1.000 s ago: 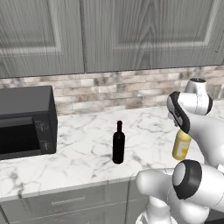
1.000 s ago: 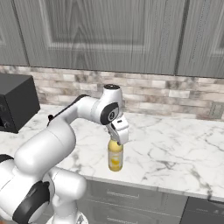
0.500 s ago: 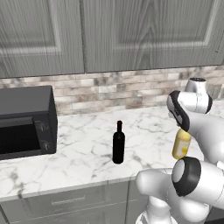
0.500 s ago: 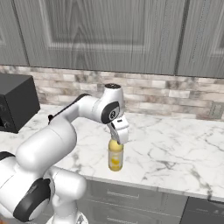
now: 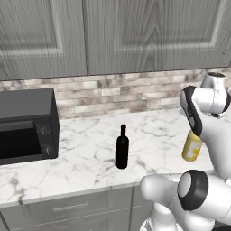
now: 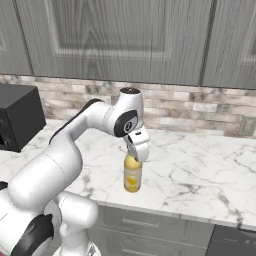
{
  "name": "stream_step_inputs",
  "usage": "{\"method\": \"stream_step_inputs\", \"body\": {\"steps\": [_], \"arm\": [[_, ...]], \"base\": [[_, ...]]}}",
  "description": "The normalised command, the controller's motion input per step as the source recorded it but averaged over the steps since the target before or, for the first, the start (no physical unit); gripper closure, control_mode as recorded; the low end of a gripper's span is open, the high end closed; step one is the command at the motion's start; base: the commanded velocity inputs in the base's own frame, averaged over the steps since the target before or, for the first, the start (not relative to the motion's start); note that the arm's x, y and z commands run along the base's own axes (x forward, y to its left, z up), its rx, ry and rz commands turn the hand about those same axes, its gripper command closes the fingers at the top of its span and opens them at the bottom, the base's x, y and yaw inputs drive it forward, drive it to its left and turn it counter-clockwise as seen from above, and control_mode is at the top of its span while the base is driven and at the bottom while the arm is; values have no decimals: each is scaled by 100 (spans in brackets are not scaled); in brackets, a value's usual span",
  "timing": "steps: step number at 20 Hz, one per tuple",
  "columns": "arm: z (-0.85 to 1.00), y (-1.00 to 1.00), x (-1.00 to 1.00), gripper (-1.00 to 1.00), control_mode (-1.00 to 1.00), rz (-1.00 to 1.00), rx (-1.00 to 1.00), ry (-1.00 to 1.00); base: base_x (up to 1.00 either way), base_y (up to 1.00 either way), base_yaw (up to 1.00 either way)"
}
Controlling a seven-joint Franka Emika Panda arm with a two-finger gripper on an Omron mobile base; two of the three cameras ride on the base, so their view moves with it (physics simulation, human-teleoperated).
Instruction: There is a wine glass and glass cup on the dining counter. Place the wine bottle next to the wine glass and the juice bottle next to the glass cup.
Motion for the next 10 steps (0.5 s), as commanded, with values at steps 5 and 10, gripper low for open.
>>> {"method": "stream_step_inputs", "body": {"steps": [5,10], "arm": [[31,1,-42,100,-100,0,1,-1],[13,13,-40,100,-100,0,0,0]], "base": [[0,0,0],[0,0,0]]}}
